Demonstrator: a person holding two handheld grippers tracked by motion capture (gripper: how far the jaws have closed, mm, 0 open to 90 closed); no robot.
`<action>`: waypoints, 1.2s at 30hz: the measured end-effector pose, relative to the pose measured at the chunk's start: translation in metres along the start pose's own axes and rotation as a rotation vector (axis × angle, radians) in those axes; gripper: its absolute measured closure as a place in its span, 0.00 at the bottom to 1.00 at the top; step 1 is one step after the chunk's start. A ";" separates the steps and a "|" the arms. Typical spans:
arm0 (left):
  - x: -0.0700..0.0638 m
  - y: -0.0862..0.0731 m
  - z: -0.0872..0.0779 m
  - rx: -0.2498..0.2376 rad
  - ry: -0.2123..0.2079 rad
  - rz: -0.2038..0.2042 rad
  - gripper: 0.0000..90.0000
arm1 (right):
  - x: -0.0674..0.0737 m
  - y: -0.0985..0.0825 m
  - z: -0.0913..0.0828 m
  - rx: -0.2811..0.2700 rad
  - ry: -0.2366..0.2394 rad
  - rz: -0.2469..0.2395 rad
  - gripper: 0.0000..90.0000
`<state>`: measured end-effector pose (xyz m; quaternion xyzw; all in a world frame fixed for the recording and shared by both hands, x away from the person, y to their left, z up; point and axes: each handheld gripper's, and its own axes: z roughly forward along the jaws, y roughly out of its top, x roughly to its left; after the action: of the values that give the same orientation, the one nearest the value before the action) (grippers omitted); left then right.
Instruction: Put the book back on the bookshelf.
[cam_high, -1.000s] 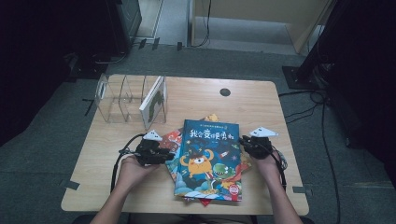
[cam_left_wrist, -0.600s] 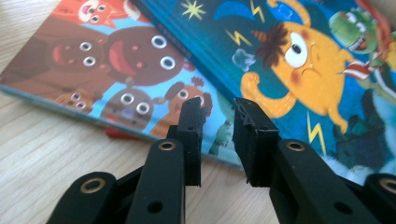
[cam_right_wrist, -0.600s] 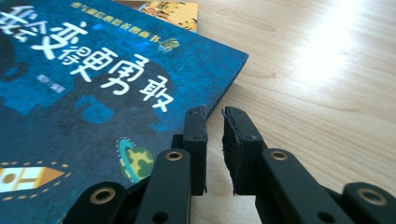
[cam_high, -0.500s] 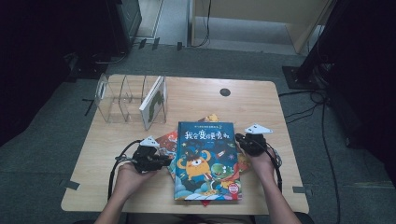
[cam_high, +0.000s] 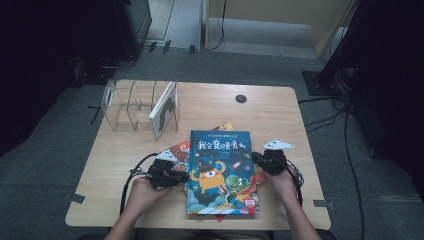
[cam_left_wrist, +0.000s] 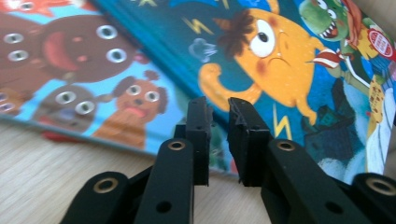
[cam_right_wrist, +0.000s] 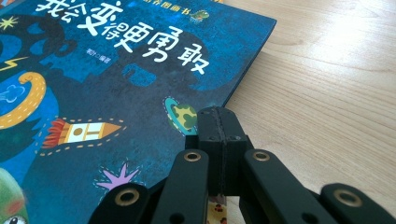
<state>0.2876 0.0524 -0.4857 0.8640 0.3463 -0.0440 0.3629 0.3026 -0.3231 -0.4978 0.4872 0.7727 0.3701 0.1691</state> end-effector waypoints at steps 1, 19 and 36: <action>0.000 0.000 0.000 0.000 0.000 0.000 0.89 | 0.000 0.000 0.000 0.000 0.000 0.000 1.00; -0.004 -0.003 -0.001 -0.011 0.027 -0.040 0.91 | 0.004 0.010 0.019 -0.055 -0.059 -0.044 0.97; -0.028 0.003 0.019 -0.011 -0.001 -0.013 0.93 | -0.011 0.006 0.010 -0.042 -0.055 0.021 1.00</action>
<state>0.2717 0.0225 -0.4880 0.8596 0.3523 -0.0449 0.3673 0.3182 -0.3266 -0.5010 0.5015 0.7547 0.3744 0.1967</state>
